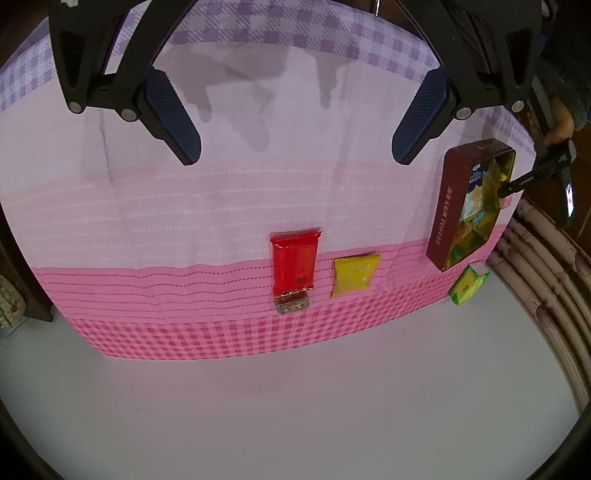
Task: Organize snacks
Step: 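Carry the pink-patterned candy into the gold tin and release it, then grasp the red pack with the right tool and lift, then carry the red pack over the gold tin and open the right tool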
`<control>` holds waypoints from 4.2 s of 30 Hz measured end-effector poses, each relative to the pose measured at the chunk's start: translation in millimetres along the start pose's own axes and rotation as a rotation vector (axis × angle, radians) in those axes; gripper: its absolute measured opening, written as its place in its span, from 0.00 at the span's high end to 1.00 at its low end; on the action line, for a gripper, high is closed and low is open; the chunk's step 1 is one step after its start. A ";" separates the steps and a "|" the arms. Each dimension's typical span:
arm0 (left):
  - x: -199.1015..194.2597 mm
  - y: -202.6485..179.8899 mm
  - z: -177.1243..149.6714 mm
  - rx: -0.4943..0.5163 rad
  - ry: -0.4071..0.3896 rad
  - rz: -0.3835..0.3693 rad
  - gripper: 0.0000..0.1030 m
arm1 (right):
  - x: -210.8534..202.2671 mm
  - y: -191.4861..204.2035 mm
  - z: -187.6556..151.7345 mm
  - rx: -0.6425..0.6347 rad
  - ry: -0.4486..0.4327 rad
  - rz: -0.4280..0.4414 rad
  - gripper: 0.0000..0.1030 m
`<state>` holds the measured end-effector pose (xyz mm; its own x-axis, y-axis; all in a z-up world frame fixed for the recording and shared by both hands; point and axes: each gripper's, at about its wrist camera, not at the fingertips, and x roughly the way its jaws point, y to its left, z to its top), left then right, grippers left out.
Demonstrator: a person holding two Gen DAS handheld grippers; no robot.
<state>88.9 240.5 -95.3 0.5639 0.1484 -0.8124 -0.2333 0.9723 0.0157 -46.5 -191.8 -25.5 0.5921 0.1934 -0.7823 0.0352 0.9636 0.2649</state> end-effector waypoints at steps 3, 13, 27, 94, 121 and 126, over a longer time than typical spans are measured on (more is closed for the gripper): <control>7.9 -5.5 -2.7 0.016 0.008 0.024 0.71 | 0.9 0.7 -0.4 -0.007 0.004 0.000 0.00; 19.4 -14.3 1.0 0.043 0.007 0.072 0.71 | 2.8 -0.7 0.1 0.000 0.012 0.001 0.00; 31.9 -5.8 -0.3 0.042 0.020 0.104 0.71 | 5.6 0.3 -1.8 -0.004 0.022 0.003 0.00; -169.1 24.5 -100.9 -0.008 -0.389 -0.302 0.27 | 99.0 104.4 59.7 -0.322 -0.027 -0.281 0.61; -172.3 35.9 -97.5 -0.041 -0.399 -0.270 0.27 | 79.2 215.0 62.5 -0.462 -0.085 -0.208 0.60; -168.4 42.7 -97.1 -0.071 -0.390 -0.182 0.27 | 84.2 231.9 56.9 -0.483 -0.077 -0.180 0.60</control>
<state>-92.9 239.5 -14.5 0.8546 0.0458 -0.5173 -0.1485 0.9760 -0.1590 57.3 37.4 2.2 0.6687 0.0204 -0.7432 -0.2231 0.9591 -0.1744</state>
